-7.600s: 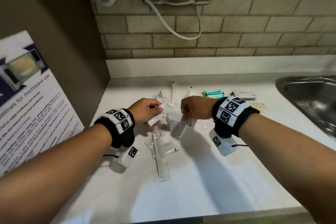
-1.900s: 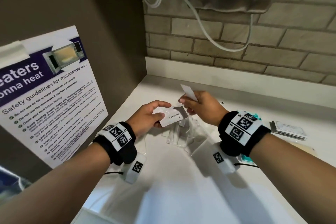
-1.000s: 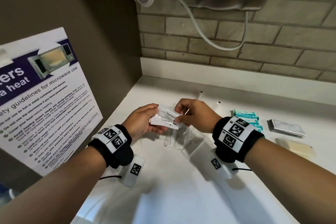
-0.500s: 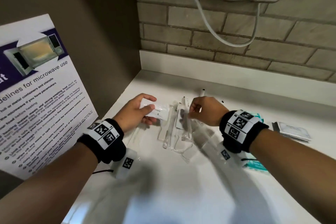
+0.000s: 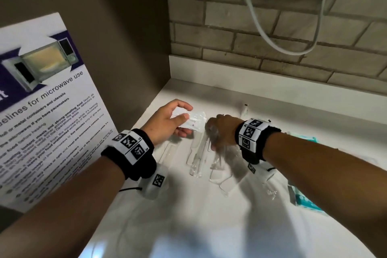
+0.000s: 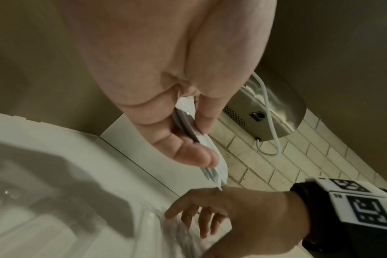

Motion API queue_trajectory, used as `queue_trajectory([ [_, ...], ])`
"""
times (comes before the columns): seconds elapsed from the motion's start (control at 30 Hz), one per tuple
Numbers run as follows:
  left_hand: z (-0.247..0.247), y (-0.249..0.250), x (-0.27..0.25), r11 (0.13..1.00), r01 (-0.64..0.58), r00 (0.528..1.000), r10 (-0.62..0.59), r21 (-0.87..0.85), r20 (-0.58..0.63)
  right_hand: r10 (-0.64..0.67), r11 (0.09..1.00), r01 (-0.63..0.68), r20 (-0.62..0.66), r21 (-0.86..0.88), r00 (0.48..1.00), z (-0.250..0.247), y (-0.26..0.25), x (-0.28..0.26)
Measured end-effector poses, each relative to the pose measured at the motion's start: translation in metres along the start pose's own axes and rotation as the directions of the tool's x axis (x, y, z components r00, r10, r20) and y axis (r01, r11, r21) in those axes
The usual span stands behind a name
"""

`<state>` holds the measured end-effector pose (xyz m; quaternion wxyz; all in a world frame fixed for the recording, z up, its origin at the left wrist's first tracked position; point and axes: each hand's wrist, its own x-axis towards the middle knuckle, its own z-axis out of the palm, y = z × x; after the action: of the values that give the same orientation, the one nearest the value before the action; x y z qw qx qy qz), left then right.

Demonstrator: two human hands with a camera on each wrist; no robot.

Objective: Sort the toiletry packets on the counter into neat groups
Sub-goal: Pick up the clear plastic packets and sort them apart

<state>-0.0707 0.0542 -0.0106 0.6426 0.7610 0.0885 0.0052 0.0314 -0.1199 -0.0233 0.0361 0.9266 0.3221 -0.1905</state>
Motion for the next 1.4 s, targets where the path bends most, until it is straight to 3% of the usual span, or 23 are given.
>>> queue_trajectory([
  [0.13, 0.002, -0.002, 0.002, 1.000, 0.023, 0.999, -0.023, -0.008, -0.038, -0.022, 0.993, 0.040, -0.162, 0.109, 0.986, -0.004, 0.003, 0.006],
  [0.3, -0.008, -0.003, 0.004, 0.997, -0.010, 0.986, -0.003, -0.077, -0.165, -0.105, 0.911, 0.230, -0.347, 0.342, 0.932, -0.026, 0.006, -0.012],
  [0.43, -0.008, 0.000, 0.003, 0.990, -0.009, 0.977, -0.020, -0.137, -0.212, -0.090, 0.684, 0.322, -0.363, 0.654, 0.927, -0.041, 0.012, -0.037],
  [0.5, -0.001, 0.004, 0.001, 0.989, -0.005, 0.986, -0.019, -0.147, -0.165, -0.073, 0.578, 0.325, -0.350, 0.748, 0.934, -0.045, 0.011, -0.050],
  [0.57, 0.012, 0.011, -0.005, 0.981, -0.007, 0.996, -0.009, -0.193, -0.086, -0.042, 0.543, 0.313, -0.347, 0.779, 0.937, -0.045, 0.010, -0.061],
  [0.73, 0.044, 0.026, -0.021, 0.963, 0.014, 0.997, 0.006, -0.269, 0.072, 0.055, 0.614, 0.252, -0.359, 0.748, 0.932, -0.027, 0.014, -0.087],
  [0.93, 0.066, 0.019, -0.045, 0.998, -0.044, 0.965, 0.054, -0.043, 0.256, 0.177, 0.779, 0.102, -0.373, 0.618, 0.911, 0.000, 0.011, -0.124],
  [1.07, 0.077, 0.007, -0.061, 0.985, -0.126, 0.930, 0.075, 0.120, 0.361, 0.090, 0.841, 0.032, -0.198, 0.540, 0.976, 0.022, 0.003, -0.154],
  [1.17, 0.082, -0.001, -0.078, 0.948, -0.177, 0.888, 0.039, 0.264, 0.458, 0.044, 0.866, 0.034, -0.143, 0.499, 0.989, 0.037, -0.001, -0.172],
  [1.23, 0.086, -0.004, -0.090, 0.881, -0.246, 0.848, -0.007, 0.404, 0.530, 0.036, 0.902, 0.026, -0.134, 0.431, 0.990, 0.049, -0.005, -0.183],
  [1.33, 0.092, -0.007, -0.102, 0.561, -0.455, 0.796, -0.093, 0.692, 0.598, 0.034, 0.943, 0.002, -0.103, 0.332, 0.994, 0.066, -0.011, -0.191],
  [1.4, 0.098, -0.011, -0.109, 0.426, -0.504, 0.792, -0.119, 0.751, 0.599, 0.045, 0.954, -0.024, -0.060, 0.300, 0.997, 0.079, -0.017, -0.197],
])
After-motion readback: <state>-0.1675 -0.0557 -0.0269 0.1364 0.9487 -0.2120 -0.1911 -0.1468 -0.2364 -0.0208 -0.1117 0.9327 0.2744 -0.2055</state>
